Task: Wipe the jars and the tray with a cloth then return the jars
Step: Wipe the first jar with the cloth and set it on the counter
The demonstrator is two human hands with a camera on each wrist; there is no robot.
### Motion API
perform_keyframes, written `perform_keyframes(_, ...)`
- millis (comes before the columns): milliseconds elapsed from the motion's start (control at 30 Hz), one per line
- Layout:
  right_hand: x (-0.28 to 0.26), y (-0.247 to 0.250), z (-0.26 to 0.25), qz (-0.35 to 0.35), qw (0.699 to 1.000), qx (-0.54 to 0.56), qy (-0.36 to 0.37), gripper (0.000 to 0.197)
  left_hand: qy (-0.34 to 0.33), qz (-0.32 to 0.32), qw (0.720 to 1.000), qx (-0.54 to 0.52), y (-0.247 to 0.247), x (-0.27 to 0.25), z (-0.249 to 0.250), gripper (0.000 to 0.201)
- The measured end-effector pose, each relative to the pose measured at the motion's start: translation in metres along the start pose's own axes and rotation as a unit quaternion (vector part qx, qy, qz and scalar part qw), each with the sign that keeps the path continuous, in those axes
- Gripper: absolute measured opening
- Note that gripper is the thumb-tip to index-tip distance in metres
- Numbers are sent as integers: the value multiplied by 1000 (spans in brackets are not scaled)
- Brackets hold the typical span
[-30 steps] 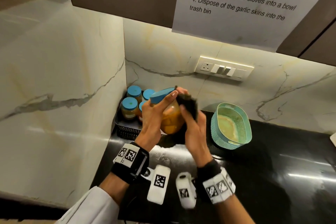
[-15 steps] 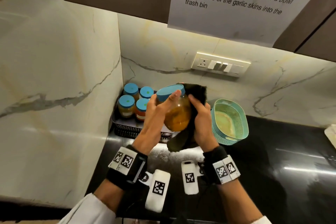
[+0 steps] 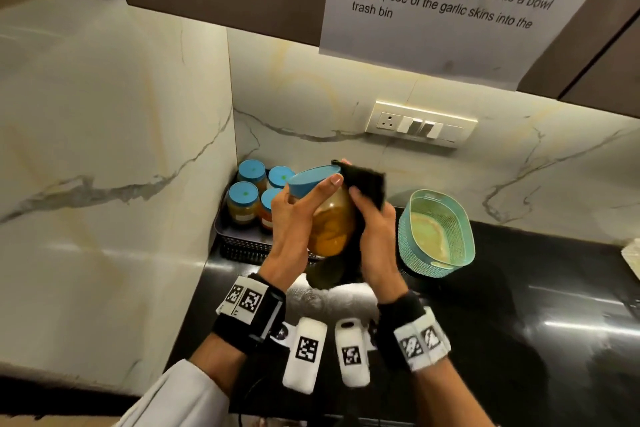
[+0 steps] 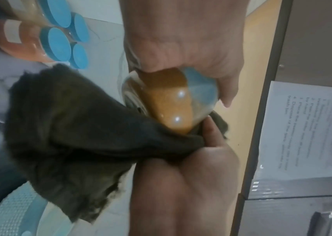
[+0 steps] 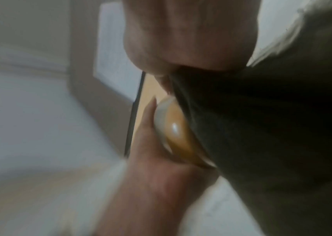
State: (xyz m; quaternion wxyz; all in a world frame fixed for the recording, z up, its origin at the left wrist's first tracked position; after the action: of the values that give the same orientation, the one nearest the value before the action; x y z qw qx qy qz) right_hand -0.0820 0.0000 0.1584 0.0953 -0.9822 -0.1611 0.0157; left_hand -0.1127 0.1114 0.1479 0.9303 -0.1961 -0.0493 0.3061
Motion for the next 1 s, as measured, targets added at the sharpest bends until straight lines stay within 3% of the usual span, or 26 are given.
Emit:
perform_keyframes(67, 0, 2, 0, 16, 1000, -18, -9, 34, -4, 7, 1000, 11, -4, 0, 1, 80)
perform_keyframes(200, -29, -2, 17, -29, 993, -73, 86, 60, 5, 22, 1000, 6, -1, 9, 5, 83)
perform_keyframes(333, 2, 2, 1, -10, 999, -41, 32, 31, -1, 16, 1000, 7, -2, 2, 3, 80)
perform_keyframes(400, -7, -2, 2, -10, 996, -63, 54, 33, -5, 17, 1000, 11, -2, 5, 5, 84)
perform_keyframes(500, -28, -5, 18, -50, 987, -100, 111, 55, 5, 19, 1000, 13, 1, 11, 5, 96)
perform_keyframes(633, 3, 2, 3, -38, 998, -23, 39, 25, 2, 13, 1000, 16, -1, 2, 4, 89)
perform_keyframes(733, -14, 4, 8, -13, 996, -48, 80, 35, 3, -6, 1000, 28, -6, -1, 4, 84)
perform_keyframes(833, -28, 0, 25, -46, 986, -101, 123, 52, 13, 2, 1000, 14, 0, 2, 2, 92)
perform_keyframes(933, -2, 3, 8, -20, 997, -37, 65, 32, 4, 4, 1000, 12, -1, -4, 2, 85)
perform_keyframes(1000, -6, 0, 2, -21, 997, -36, 69, 27, 3, 8, 1000, 13, 0, -2, 0, 83)
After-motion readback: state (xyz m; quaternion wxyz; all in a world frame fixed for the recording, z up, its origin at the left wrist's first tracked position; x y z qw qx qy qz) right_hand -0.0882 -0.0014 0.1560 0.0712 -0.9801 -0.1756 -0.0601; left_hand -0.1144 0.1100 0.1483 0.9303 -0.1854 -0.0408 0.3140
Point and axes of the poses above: each hand's wrist, its own x-axis towards the middle knuckle, its own y-axis out of the back of the hand, z = x × y, the point moved 1 cm from there along x, towards the middle knuckle, and after that the axes turned 7 degrees about -y, right-handed, at the moved point
